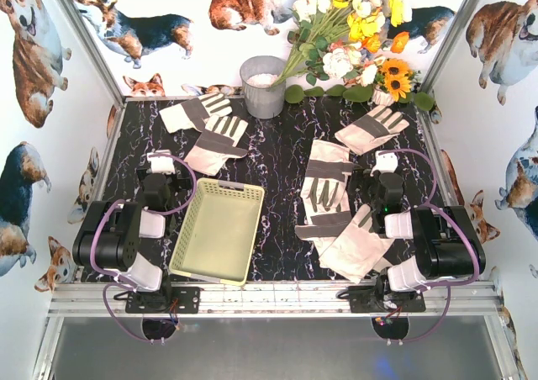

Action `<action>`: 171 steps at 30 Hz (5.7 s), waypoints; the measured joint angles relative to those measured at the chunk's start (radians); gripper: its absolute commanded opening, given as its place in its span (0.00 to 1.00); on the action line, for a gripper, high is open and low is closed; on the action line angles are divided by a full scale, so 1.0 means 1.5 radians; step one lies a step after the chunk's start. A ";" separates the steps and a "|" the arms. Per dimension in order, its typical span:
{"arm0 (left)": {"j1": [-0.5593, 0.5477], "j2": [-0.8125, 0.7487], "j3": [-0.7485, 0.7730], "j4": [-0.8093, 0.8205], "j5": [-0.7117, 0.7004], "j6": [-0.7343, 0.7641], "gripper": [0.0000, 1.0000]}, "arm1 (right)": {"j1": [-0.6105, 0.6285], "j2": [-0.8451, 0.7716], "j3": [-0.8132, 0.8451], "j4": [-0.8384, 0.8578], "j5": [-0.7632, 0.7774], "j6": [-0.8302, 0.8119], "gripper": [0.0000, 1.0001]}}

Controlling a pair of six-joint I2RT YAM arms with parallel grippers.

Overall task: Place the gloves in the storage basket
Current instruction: Adjust the glove at the center of the board.

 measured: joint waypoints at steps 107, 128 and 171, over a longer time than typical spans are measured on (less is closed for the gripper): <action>-0.241 0.358 0.892 -1.054 0.342 -0.364 0.67 | 0.229 -0.157 0.523 -0.983 -0.053 0.487 0.79; -0.040 0.422 0.900 -1.043 0.355 -0.349 0.60 | 0.242 0.149 0.669 -0.900 -0.225 0.510 0.71; -0.091 0.590 1.140 -1.055 0.446 -0.119 0.18 | 0.242 0.138 0.761 -1.085 -0.181 0.421 0.71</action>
